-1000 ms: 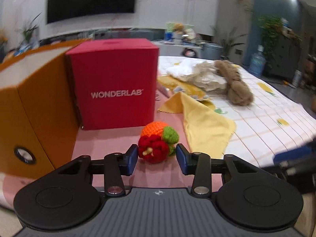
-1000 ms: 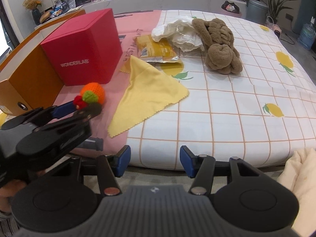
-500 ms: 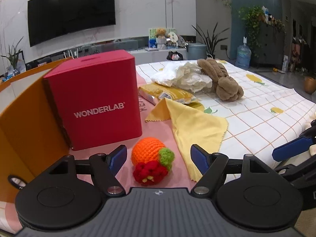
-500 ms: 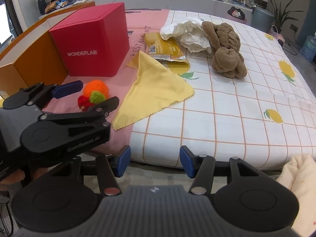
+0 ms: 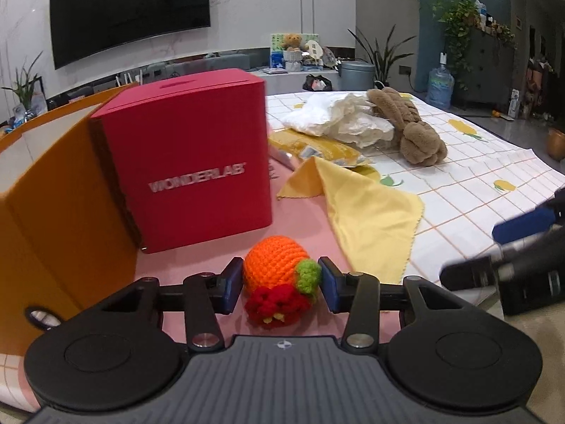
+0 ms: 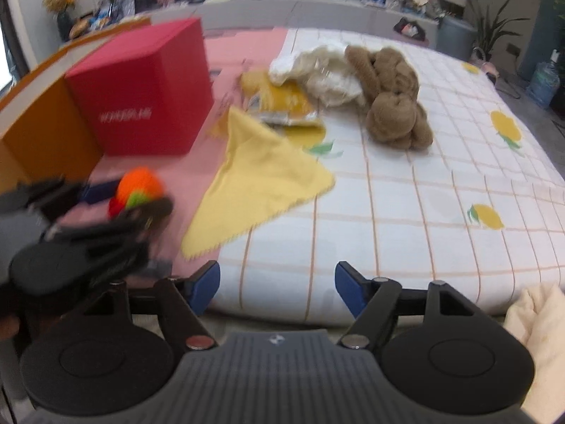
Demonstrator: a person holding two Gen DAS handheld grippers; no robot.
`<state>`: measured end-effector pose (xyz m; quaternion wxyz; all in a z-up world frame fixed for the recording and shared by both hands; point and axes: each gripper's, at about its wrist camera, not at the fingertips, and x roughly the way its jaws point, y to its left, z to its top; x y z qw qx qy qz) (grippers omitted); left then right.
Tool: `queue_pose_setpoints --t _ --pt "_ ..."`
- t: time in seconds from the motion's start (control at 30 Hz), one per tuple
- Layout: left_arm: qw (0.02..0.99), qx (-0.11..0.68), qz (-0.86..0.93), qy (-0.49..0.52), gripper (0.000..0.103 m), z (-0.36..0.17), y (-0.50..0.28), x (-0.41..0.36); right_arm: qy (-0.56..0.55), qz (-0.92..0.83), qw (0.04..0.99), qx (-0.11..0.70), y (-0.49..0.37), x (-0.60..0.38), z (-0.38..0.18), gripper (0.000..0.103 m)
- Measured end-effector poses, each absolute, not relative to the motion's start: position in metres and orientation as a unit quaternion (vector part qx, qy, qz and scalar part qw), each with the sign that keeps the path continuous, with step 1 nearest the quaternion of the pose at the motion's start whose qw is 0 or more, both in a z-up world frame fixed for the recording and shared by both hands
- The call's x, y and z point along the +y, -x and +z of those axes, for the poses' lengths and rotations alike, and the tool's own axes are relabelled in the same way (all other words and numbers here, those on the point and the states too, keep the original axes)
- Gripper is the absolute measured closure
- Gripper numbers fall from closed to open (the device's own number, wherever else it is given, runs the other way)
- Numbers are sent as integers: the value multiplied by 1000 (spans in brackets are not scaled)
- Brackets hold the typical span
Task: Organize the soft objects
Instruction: 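Move the left gripper to the orange crocheted ball and grasp it, then grasp the yellow cloth corner with the right gripper while the left gripper holds the ball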
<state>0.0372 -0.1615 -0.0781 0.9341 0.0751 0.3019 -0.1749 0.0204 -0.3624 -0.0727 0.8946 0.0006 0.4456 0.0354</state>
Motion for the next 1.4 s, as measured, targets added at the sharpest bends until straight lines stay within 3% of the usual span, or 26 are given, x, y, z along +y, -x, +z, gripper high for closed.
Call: queue_pose_setpoints --t 0.07,0.13,0.53,1.1,1.23,1.3,1.37,1.4 --pt "937 299 -168 -72 51 -79 -38 -156 -13 24 899 438 -26 -363 -73 12" --pt "937 300 -168 -61 51 -79 -40 -150 -30 10 901 433 -31 -364 -76 6" --pt "939 293 -174 -46 52 -88 -43 -141 -27 10 925 379 -81 -338 -100 3" --pt "940 292 -171 -48 51 -88 -43 -142 23 43 919 392 -113 -334 -111 4" --pt "940 292 -171 -49 51 -88 -43 -143 30 55 912 406 -110 -332 -107 14" --pt "940 292 -171 -49 51 -88 -43 -143 33 56 910 410 -108 -330 -103 25" --pt "940 293 -171 -48 51 -88 -43 -142 39 61 906 416 -105 -326 -99 48" --pt "940 293 -170 -47 51 -88 -43 -142 41 63 904 421 -103 -324 -96 54"
